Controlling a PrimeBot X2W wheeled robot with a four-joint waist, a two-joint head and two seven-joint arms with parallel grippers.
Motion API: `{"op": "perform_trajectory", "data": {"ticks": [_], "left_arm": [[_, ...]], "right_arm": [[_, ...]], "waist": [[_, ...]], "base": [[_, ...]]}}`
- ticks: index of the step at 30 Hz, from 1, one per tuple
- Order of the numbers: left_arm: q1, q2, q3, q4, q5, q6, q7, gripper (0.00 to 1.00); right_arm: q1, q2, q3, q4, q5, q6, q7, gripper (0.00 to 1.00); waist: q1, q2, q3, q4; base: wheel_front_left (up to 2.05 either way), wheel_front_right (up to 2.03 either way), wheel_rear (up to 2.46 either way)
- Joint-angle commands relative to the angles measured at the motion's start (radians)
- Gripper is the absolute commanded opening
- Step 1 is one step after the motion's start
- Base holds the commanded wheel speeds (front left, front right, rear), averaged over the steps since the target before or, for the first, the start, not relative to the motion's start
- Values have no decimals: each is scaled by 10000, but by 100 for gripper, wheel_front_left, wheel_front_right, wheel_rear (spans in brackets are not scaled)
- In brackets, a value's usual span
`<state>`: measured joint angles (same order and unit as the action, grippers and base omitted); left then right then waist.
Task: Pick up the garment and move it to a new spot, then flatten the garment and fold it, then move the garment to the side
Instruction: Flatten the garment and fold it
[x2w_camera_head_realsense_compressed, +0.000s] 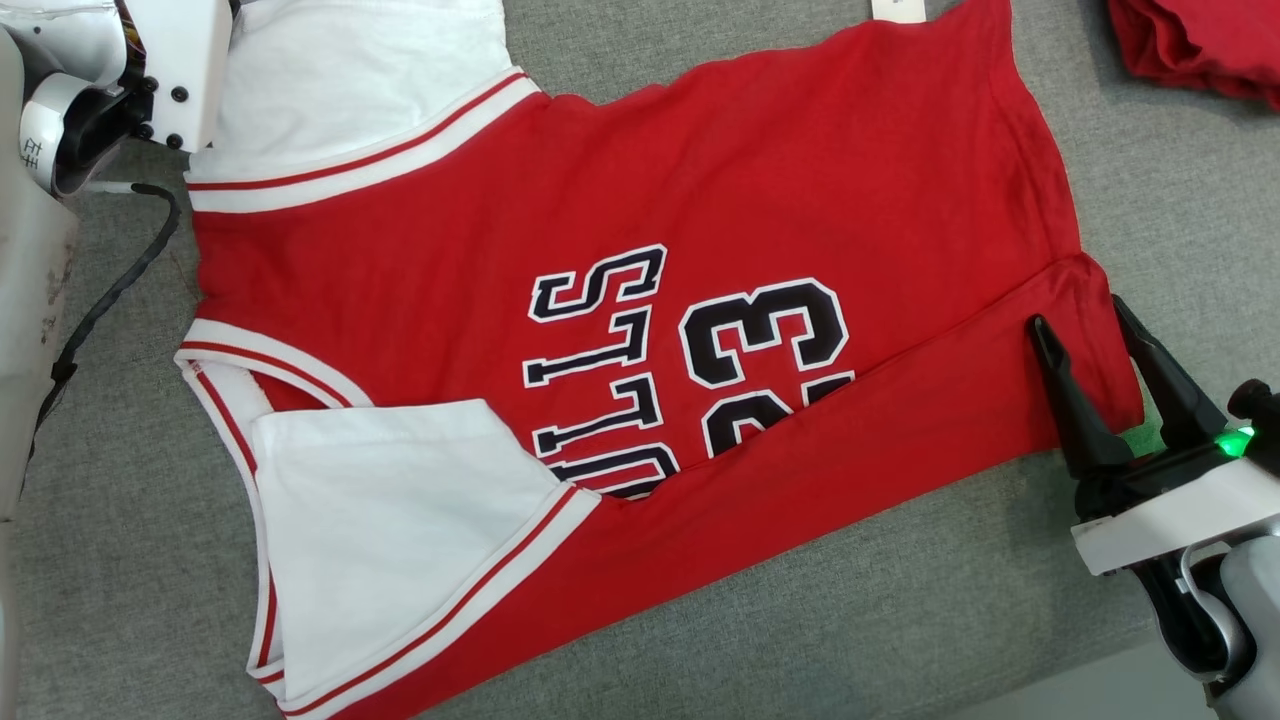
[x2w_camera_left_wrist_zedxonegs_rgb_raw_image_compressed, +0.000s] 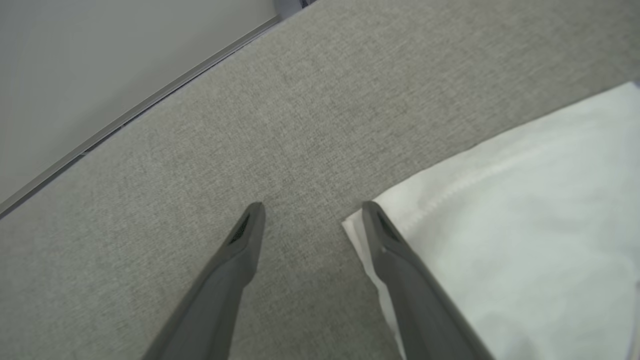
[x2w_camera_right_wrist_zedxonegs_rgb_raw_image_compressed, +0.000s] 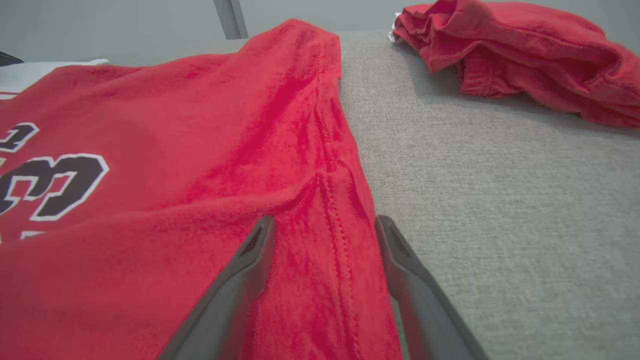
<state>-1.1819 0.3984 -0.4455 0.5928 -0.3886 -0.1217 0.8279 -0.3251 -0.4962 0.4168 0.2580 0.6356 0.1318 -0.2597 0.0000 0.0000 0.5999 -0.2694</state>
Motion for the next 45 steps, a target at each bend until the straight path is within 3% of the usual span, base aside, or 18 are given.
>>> {"op": "perform_trajectory", "data": {"ticks": [1, 5, 6, 7, 8, 11, 12, 19, 26, 31, 37, 41, 45], "left_arm": [[-177, 75, -51, 28, -133, -16, 74, 100], [-110, 60, -199, -81, -400, -63, 320, 96], [-88, 74, -237, -134, -473, -71, 345, 83], [-46, 89, -293, -191, -561, -80, 421, 61], [20, 98, -351, -244, -646, -88, 484, 47], [136, 205, -509, -429, -776, -80, 613, 16], [174, 246, -563, -454, -799, -82, 654, 0], [448, 238, -677, -708, -1404, -86, 1061, 0], [-96, 184, -565, -1214, -1170, -75, -859, 0], [-276, 23, -813, -1208, -1320, -77, -1650, 0], [-212, 129, -1198, -1397, -1671, -78, -1595, 0], [-154, 286, -1474, -1609, -1797, -79, -1500, 0], [-181, 395, -1655, -1802, -1894, -79, -1437, 0]], "right_arm": [[-150, -22, -38, 4, 63, -23, -66, 100], [-182, -65, -185, -50, -18, -23, -60, 100], [-158, -61, -223, -63, -21, -23, -61, 100], [-125, -62, -262, -67, -48, -23, -61, 100], [-93, -63, -292, -75, -74, -23, -62, 100], [-54, 5, -340, -142, -101, -23, -63, 100], [-75, 38, -335, -168, -105, -23, -63, 100], [-271, 48, -261, -205, -51, -23, -64, 100], [-839, -183, -196, -253, 16, -23, -64, 100], [-1357, -418, 42, 55, 158, -23, 34, 100], [-2952, -268, 296, 1216, 1236, -25, 2084, 100], [-4628, -246, 534, 2505, 1042, -15, 3710, 100], [-6133, -61, 857, 3650, 661, -15, 4648, 100]], "waist": [[0, 0, 4, 9], [0, 0, 0, 68], [0, 0, 1, 85], [0, 0, 1, 102], [0, 0, 0, 118], [0, 0, 42, 131], [0, 0, 63, 121], [0, 0, 103, 60], [0, 0, -216, 225], [0, 0, -558, 463], [0, 0, -755, 590], [0, 0, -749, 694], [0, 0, -662, 863]], "base": [[0, 0, 0], [0, 0, 0], [0, 0, 0], [0, 0, 0], [0, 0, 0], [0, 0, 0], [0, 0, 0], [0, 0, 0], [0, 0, 0], [0, 0, 0], [0, 0, 0], [0, 0, 0], [0, 0, 0]]}}
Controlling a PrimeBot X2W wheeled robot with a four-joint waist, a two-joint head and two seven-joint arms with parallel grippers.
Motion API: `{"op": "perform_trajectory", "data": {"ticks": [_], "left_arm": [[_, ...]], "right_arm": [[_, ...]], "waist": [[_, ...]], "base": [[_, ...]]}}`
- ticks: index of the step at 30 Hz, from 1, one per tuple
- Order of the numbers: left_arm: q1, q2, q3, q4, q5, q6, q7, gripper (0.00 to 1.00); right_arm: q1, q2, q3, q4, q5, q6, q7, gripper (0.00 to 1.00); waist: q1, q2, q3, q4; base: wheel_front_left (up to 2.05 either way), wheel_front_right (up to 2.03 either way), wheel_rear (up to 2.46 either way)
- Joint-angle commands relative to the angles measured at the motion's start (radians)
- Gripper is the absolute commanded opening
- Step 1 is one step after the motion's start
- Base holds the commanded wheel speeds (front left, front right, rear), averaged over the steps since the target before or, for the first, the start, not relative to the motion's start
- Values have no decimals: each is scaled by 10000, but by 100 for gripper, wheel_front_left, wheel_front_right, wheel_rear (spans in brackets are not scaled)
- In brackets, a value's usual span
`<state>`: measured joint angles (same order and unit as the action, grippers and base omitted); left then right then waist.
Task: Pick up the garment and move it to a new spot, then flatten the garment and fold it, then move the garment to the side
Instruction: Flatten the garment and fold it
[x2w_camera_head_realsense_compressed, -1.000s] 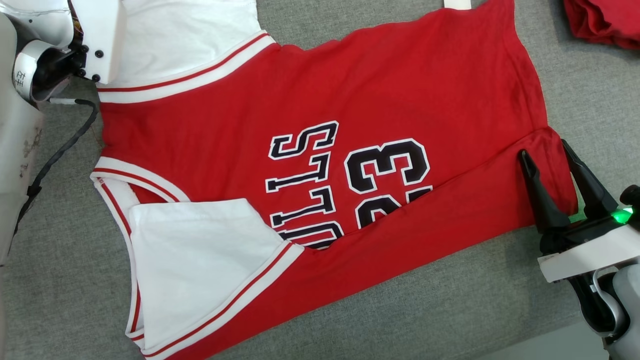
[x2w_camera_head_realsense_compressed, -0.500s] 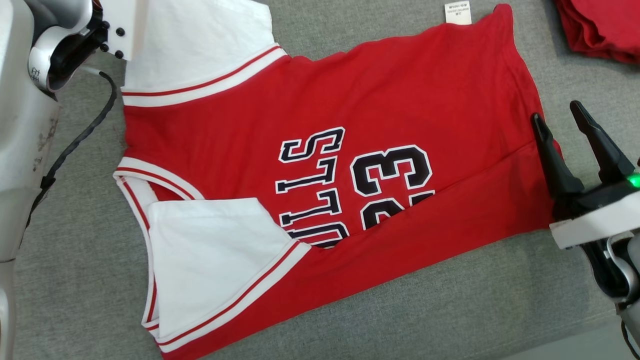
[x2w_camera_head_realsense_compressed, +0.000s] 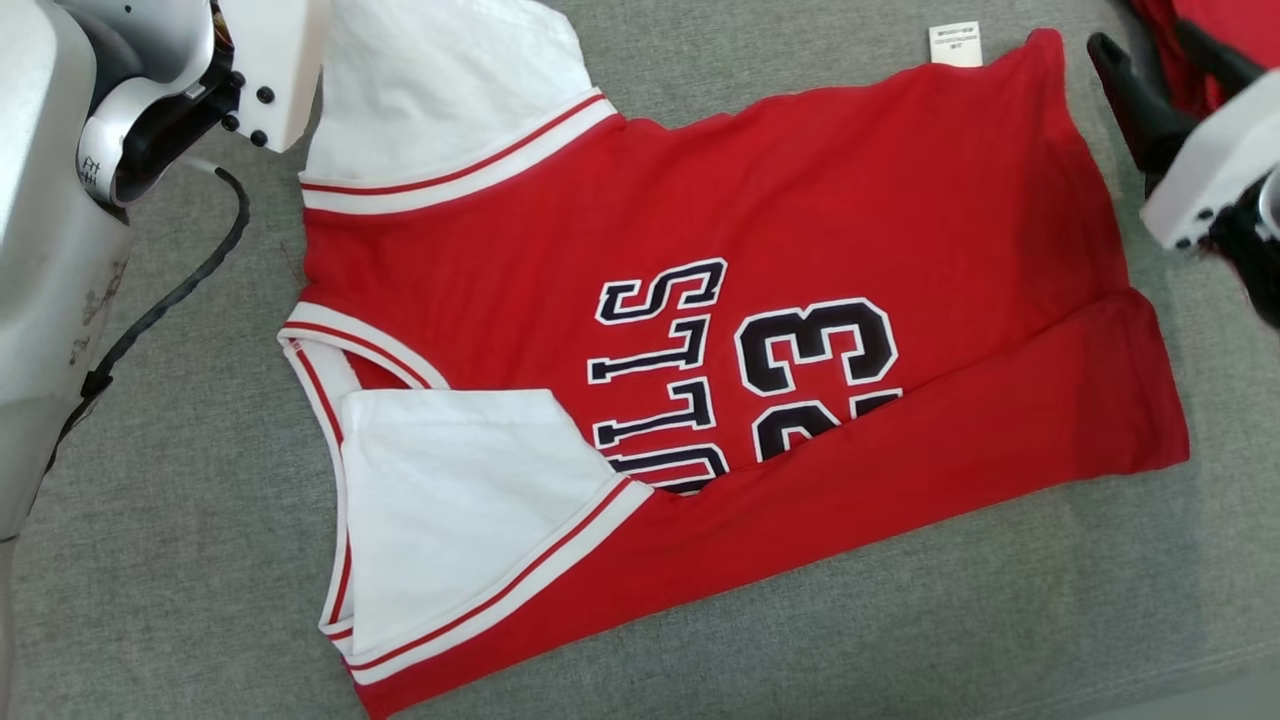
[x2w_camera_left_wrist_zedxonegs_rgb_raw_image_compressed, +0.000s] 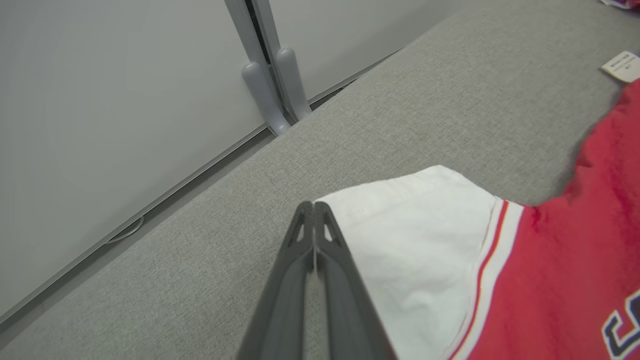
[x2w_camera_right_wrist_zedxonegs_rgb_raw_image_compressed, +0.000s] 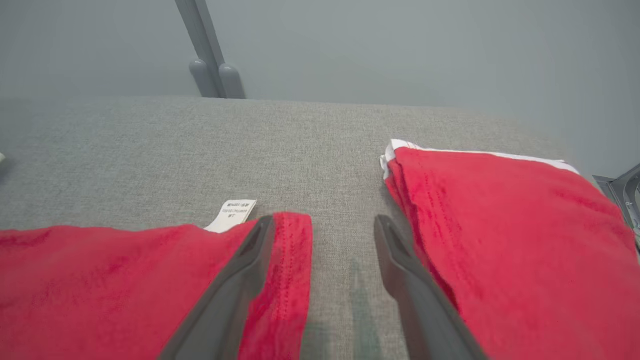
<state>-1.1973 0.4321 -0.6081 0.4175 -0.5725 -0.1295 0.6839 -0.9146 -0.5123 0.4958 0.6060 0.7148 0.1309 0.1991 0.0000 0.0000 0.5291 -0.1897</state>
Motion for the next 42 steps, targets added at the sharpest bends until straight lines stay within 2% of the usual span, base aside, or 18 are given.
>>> {"op": "perform_trajectory", "data": {"ticks": [1, 7, 14, 15, 17, 19, 21, 23, 25, 26, 27, 31, 33, 35, 36, 37, 42], "left_arm": [[-47, 80, -56, -91, -79, 0, 15, 0], [-79, 138, -227, -262, -152, -1, 166, 0], [-52, 158, -325, -301, -190, -1, 216, 0], [-44, 165, -334, -307, -197, -1, 226, 0], [-31, 179, -344, -316, -210, 5, 235, 0], [-10, 195, -352, -323, -231, 12, 239, 0], [23, 197, -359, -321, -267, 19, 222, 0], [47, 207, -373, -319, -262, 26, 203, 0], [70, 203, -391, -317, -278, 26, 191, 0], [79, 202, -403, -316, -284, 27, 189, 0], [82, 203, -414, -318, -290, 29, 189, 0], [67, 204, -445, -321, -305, 41, 169, 0], [53, 206, -455, -312, -309, 51, 136, 0], [53, 210, -470, -292, -307, 48, 118, 0], [55, 220, -480, -263, -312, 53, 99, 0], [57, 230, -480, -245, -312, 59, 78, 0], [89, 277, -478, -186, -334, 67, -20, 0]], "right_arm": [[-564, 145, 177, 453, -272, -6, 129, 100], [-1913, 674, 1027, 2498, -885, -7, 674, 100], [-2327, 926, 1552, 3318, -503, -7, 746, 99], [-2372, 946, 1633, 3395, -419, -7, 782, 91], [-2452, 971, 1796, 3497, -206, -7, 834, 59], [-2526, 959, 1976, 3506, -26, -7, 829, 58], [-2578, 885, 2269, 3472, 56, -7, 809, 52], [-2642, 812, 2552, 3486, 70, -7, 714, 54], [-2762, 792, 2833, 3495, 90, -7, 650, 70], [-2803, 790, 2966, 3496, 116, -7, 638, 71], [-2837, 785, 3114, 3502, 146, -7, 632, 68], [-3098, 744, 3674, 3524, 136, -7, 534, 77], [-3215, 750, 3874, 3523, 218, -7, 508, 59], [-3342, 725, 4106, 3524, 268, -7, 459, 49], [-3424, 726, 4258, 3527, 413, -7, 423, 18], [-3442, 716, 4342, 3546, 470, -7, 418, 0], [-3596, 571, 4640, 3558, 826, -7, 381, 0]], "waist": [[0, 0, 75, 109], [0, 0, 261, 348], [0, 0, 285, 462], [0, 0, 284, 475], [0, 0, 281, 498], [0, 0, 278, 514], [0, 0, 281, 531], [0, 0, 290, 551], [0, 0, 299, 571], [0, 0, 306, 580], [0, 0, 315, 589], [0, 0, 357, 621], [0, 0, 373, 635], [0, 0, 373, 647], [0, 0, 365, 656], [0, 0, 355, 658], [0, 0, 305, 657]], "base": [[0, 0, 0], [0, 0, 0], [0, 0, 0], [0, 0, 0], [0, 0, 0], [0, 0, 0], [0, 0, 0], [0, 0, 0], [0, 0, 0], [0, 0, 0], [0, 0, 0], [0, 0, 0], [0, 0, 0], [0, 0, 0], [0, 0, 0], [0, 0, 0], [0, 0, 0]]}}
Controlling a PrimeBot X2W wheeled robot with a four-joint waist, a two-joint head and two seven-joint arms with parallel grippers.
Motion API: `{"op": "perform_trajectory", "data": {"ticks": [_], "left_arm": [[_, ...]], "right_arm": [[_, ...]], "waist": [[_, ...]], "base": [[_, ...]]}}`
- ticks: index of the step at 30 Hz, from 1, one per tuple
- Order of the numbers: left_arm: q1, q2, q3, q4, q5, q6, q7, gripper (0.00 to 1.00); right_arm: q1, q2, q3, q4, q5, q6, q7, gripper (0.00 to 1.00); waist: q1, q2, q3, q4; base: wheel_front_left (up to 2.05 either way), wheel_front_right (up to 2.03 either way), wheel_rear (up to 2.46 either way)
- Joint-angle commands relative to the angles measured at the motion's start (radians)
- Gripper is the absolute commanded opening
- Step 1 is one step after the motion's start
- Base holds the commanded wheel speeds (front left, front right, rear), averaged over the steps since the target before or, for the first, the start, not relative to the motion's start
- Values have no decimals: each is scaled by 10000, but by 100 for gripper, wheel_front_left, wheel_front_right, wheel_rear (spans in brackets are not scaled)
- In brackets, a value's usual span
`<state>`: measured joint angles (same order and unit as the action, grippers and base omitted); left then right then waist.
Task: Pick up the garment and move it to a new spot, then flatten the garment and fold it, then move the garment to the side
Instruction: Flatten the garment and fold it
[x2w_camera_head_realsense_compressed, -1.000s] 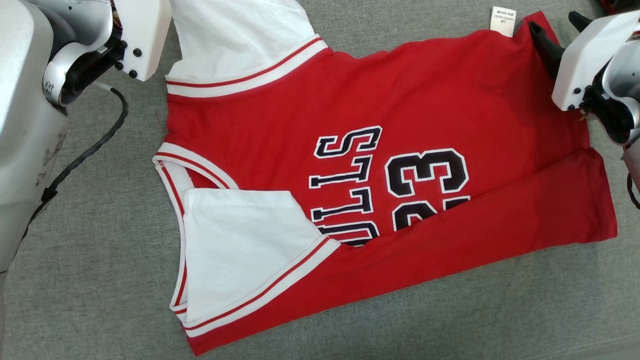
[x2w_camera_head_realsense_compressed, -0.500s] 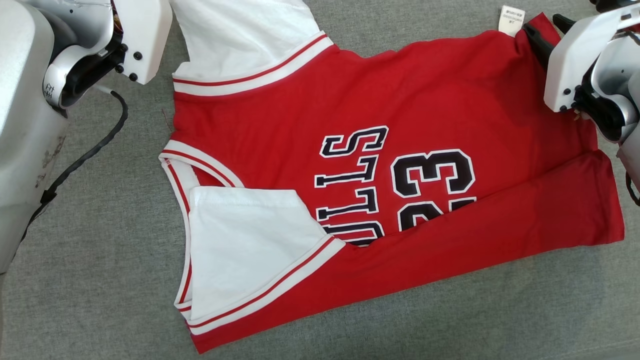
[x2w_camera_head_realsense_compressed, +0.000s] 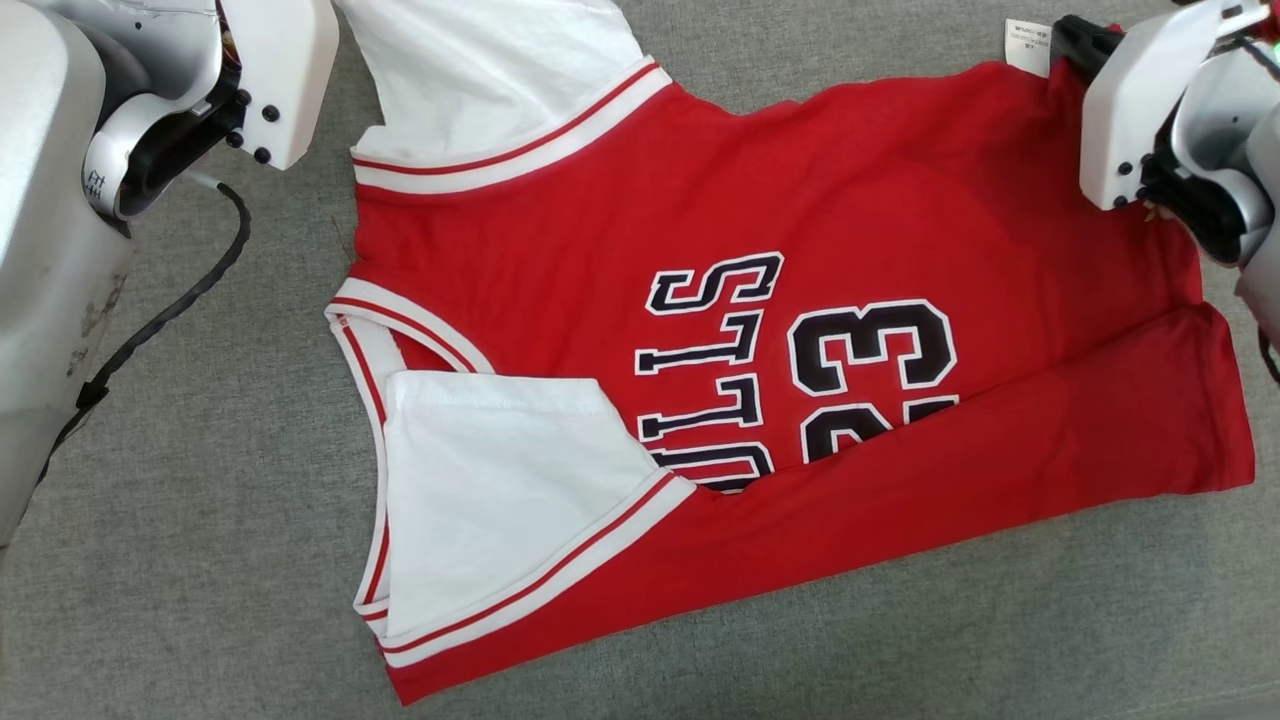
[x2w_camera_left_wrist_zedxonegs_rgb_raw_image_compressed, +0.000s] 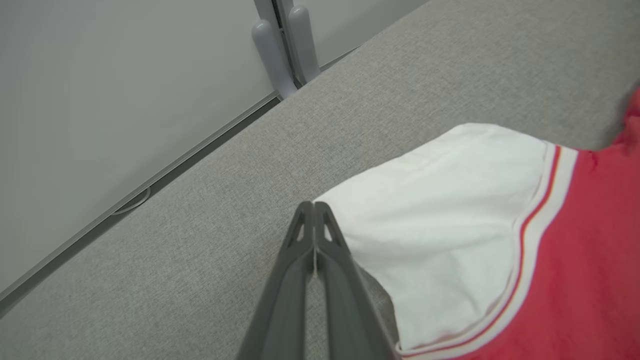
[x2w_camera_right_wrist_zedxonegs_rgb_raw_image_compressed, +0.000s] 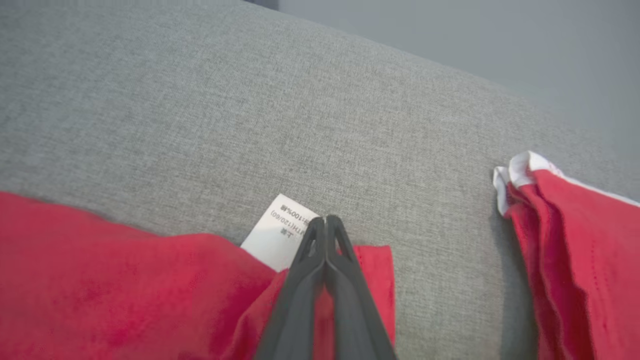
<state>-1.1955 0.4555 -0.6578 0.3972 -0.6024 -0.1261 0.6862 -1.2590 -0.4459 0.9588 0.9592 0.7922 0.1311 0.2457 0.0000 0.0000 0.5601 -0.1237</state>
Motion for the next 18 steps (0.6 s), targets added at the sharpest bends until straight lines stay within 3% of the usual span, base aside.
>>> {"op": "perform_trajectory", "data": {"ticks": [1, 3, 4, 5, 6, 17, 18], "left_arm": [[88, 65, 23, 22, -42, 34, -63, 0], [116, 111, 36, 14, -51, 39, -72, 0], [129, 132, 46, 5, -68, 46, -75, 0], [136, 148, 56, -9, -89, 63, -81, 0], [141, 175, 61, -21, -100, 60, -83, 0], [133, 249, -37, -97, -129, 107, -29, 0], [134, 254, -47, -104, -126, 109, -19, 0]], "right_arm": [[-131, -110, 61, 64, 121, -9, -64, 0], [-93, -140, 106, 213, 224, -9, -31, 0], [-132, -147, 102, 304, 233, -9, -115, 13], [-135, -112, 128, 410, 245, -9, -100, 51], [-125, -60, 139, 512, 280, -9, -101, 100], [-338, 211, 252, 1145, 455, -9, -280, 100], [-352, 230, 282, 1152, 483, -9, -289, 77]], "waist": [[0, 0, -12, -9], [0, 0, -14, -26], [0, 0, -9, -37], [0, 0, -4, -46], [0, 0, 1, -55], [0, 0, -1, -26], [0, 0, 1, -16]], "base": [[0, 0, 0], [0, 0, 0], [0, 0, 0], [0, 0, 0], [0, 0, 0], [0, 0, 0], [0, 0, 0]]}}
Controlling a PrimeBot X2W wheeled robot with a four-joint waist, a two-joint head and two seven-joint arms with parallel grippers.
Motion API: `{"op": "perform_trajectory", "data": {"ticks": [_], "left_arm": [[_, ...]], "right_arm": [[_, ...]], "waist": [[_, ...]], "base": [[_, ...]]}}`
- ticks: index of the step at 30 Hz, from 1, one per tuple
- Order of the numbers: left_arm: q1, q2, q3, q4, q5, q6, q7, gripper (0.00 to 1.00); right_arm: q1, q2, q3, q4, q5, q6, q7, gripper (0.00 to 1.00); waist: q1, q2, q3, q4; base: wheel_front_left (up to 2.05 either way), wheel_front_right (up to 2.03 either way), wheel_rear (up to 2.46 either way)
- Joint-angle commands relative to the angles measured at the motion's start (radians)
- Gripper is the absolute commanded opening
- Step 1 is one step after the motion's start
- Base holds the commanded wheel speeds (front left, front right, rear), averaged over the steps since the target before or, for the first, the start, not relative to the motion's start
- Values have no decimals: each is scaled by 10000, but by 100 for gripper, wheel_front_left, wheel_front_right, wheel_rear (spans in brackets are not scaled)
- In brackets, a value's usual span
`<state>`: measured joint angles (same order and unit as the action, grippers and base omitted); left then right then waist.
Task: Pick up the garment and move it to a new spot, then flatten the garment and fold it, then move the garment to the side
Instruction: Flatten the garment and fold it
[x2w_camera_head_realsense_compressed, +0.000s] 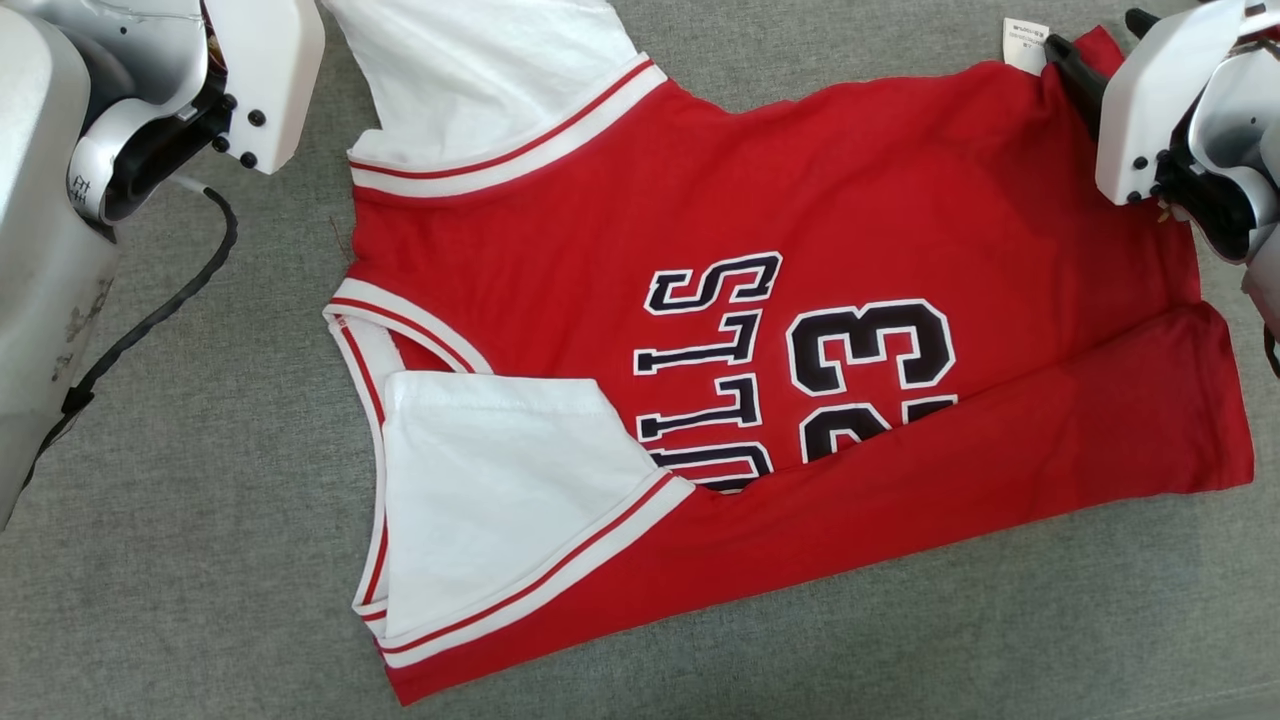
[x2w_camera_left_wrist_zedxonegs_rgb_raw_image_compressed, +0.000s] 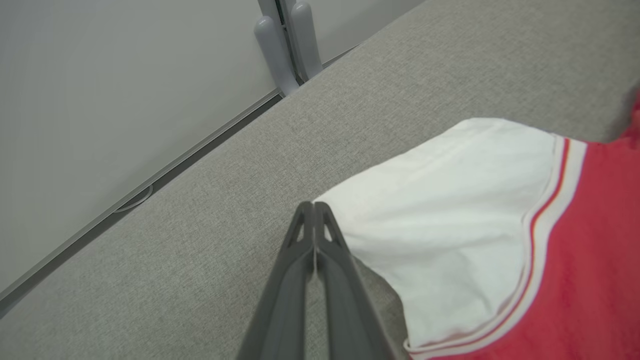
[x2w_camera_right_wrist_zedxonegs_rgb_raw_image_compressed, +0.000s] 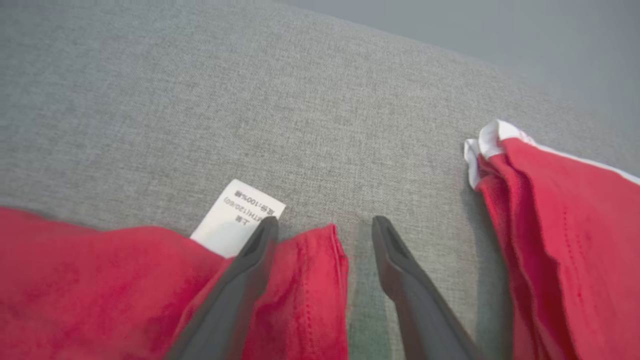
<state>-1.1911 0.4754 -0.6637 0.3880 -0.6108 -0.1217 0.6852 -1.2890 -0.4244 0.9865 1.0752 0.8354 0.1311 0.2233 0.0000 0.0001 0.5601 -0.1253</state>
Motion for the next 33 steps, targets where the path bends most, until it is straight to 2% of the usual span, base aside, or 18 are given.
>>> {"op": "perform_trajectory", "data": {"ticks": [1, 2, 4, 10, 16, 21, 27, 33], "left_arm": [[94, 56, 3, -18, -50, 68, -14, 0], [98, 60, -2, -23, -57, 74, -8, 0], [115, 77, -10, -24, -47, 92, -10, 0], [150, 100, 29, -29, -85, 137, -200, 0], [170, 129, 284, -165, -158, 105, -1142, 0], [558, 216, 601, -518, -464, 57, -2006, 0], [2017, 480, 1132, -1960, -1495, 219, -2369, 0], [4317, 1123, 1714, -4386, -2456, 906, -2529, 0]], "right_arm": [[-58, 38, 44, -8, 80, -9, -49, 50], [-60, 58, 81, -13, 113, -9, -30, 40], [-85, 91, 142, -20, 183, -9, 46, 0], [-107, 65, 296, -108, 422, -9, 119, 0], [-174, -124, 123, -190, 648, -9, -754, 0], [295, -549, -271, -650, 1279, -9, -1648, 0], [1562, -1588, -645, -2019, 2399, -9, -2329, 0], [3140, -2931, -995, -3495, 3265, -11, -2912, 0]], "waist": [[0, -1, 4, 9], [0, -1, 7, 18], [0, -1, 7, 30], [0, -1, -65, 37], [0, -1, -278, 12], [0, -1, -640, 53], [0, -1, -1238, 299], [0, -1, -1794, 642]], "base": [[0, 0, 0], [0, 0, 0], [0, 0, 0], [0, 0, 0], [0, 0, 0], [0, 0, 0], [0, 0, 0], [0, 0, 0]]}}
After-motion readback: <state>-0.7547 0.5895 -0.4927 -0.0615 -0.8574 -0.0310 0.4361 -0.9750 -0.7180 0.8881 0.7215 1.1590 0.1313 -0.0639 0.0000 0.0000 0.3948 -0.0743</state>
